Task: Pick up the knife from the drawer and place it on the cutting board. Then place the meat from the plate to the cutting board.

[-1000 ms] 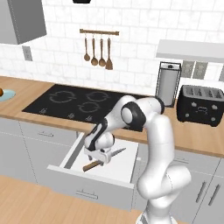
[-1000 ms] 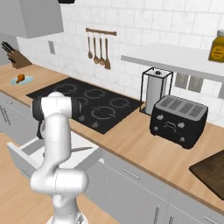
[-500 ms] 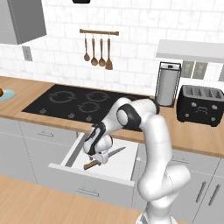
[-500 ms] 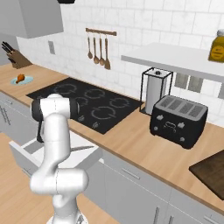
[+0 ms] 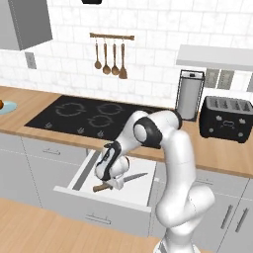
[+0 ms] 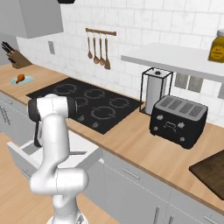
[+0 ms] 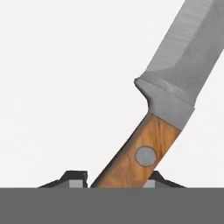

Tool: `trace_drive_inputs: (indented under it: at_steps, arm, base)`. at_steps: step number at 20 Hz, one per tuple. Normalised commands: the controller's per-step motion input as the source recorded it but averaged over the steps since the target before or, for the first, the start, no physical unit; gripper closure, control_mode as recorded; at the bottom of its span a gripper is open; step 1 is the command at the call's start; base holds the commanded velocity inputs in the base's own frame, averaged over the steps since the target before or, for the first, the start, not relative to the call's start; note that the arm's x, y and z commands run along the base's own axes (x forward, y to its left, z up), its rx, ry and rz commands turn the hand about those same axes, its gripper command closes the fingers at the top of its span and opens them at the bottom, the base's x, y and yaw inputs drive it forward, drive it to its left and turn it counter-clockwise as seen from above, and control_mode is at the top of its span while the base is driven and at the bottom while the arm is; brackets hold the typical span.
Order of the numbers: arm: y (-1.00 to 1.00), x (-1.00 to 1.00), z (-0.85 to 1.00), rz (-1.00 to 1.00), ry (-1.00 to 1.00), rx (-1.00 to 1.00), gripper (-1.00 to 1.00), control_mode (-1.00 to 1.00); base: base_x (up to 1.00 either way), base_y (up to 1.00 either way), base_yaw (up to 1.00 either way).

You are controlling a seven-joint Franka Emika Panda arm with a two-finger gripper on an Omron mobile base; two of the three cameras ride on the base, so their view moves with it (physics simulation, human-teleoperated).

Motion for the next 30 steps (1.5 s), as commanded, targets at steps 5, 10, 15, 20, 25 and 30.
trace_drive_inputs:
  at_steps: [5, 10, 15, 20, 25, 30]
  arm:
    - [-0.16, -0.87, 0.71, 0.09, -0.16, 0.00, 1.00, -1.00]
    - [-0.10, -0.72, 1.00, 0.18, -0.05, -0.02, 1.00, -1.00]
    - [-0.27, -0.81, 1.00, 0.15, -0.03, -0.08, 1.00, -1.00]
    - [-0.25, -0.63, 1.00, 0.18, 0.01, -0.09, 1.00, -1.00]
    - [-0.38, -0.24, 1.00, 0.18, 0.00, -0.08, 1.00, -1.00]
    - [-0.60, 0.03, 1.00, 0.10, 0.00, -0.06, 1.00, -1.00]
  base:
    - [0.00, 0.00, 0.00]
    - [0.00, 0.00, 0.00]
    - [0.00, 0.00, 0.00]
    - [0.00, 0.00, 0.00]
    - [0.00, 0.00, 0.00]
    - [0.00, 0.00, 0.00]
